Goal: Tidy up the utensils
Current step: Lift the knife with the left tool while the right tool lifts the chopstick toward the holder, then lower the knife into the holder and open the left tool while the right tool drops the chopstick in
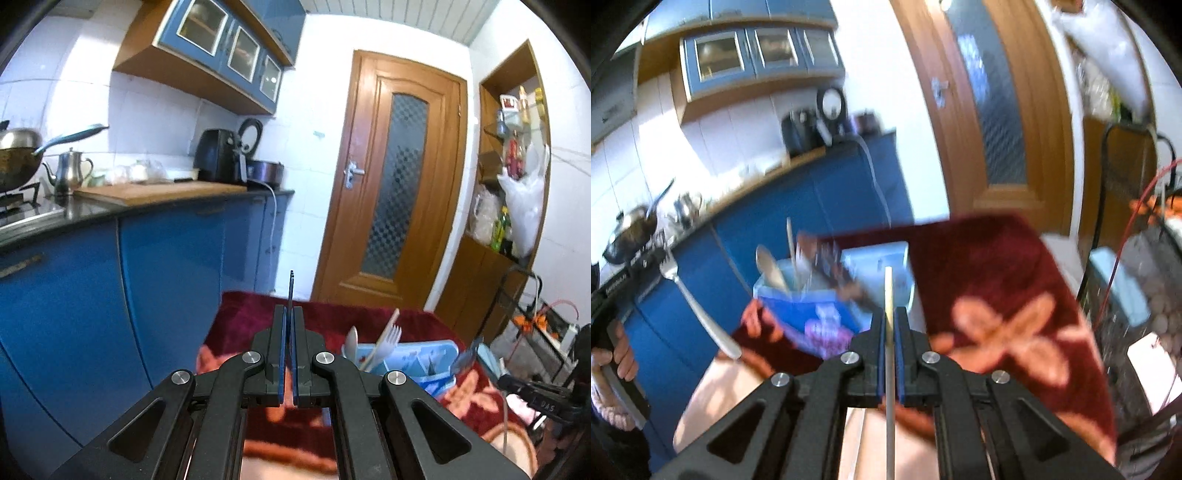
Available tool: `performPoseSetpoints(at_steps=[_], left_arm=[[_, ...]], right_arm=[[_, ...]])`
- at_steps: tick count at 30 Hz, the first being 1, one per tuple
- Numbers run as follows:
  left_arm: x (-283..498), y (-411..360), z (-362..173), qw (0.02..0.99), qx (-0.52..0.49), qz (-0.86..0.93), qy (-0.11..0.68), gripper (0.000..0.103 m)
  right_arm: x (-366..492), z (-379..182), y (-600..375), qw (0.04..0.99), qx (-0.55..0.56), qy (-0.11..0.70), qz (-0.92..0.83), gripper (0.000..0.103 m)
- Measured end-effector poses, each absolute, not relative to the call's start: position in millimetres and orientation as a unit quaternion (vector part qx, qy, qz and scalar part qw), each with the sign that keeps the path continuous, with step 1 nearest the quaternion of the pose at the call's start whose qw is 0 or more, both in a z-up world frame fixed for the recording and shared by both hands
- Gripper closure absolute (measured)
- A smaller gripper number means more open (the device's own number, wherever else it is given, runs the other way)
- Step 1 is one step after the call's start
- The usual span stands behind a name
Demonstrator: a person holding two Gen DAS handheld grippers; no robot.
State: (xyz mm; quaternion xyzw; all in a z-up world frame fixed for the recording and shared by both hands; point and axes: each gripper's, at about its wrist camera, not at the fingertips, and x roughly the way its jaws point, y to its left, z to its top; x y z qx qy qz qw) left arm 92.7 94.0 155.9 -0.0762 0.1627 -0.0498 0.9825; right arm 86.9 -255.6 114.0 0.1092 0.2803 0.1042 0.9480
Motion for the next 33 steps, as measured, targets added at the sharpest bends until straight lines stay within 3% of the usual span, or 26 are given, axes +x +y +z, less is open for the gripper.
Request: performPoseSetpoints(at_steps=[18, 33], left_arm=[[129, 72, 204, 0.991, -0.054, -0.039, 0.115, 0.101], [168, 19, 178, 0.991, 0.035, -0.049, 0.117, 0.101]], right_arm=[[131, 172, -276, 0.982, 0.135, 0.106, 0.081, 0.097], [183, 162, -248, 0.989, 0.119, 0.046, 0.072, 0.097]])
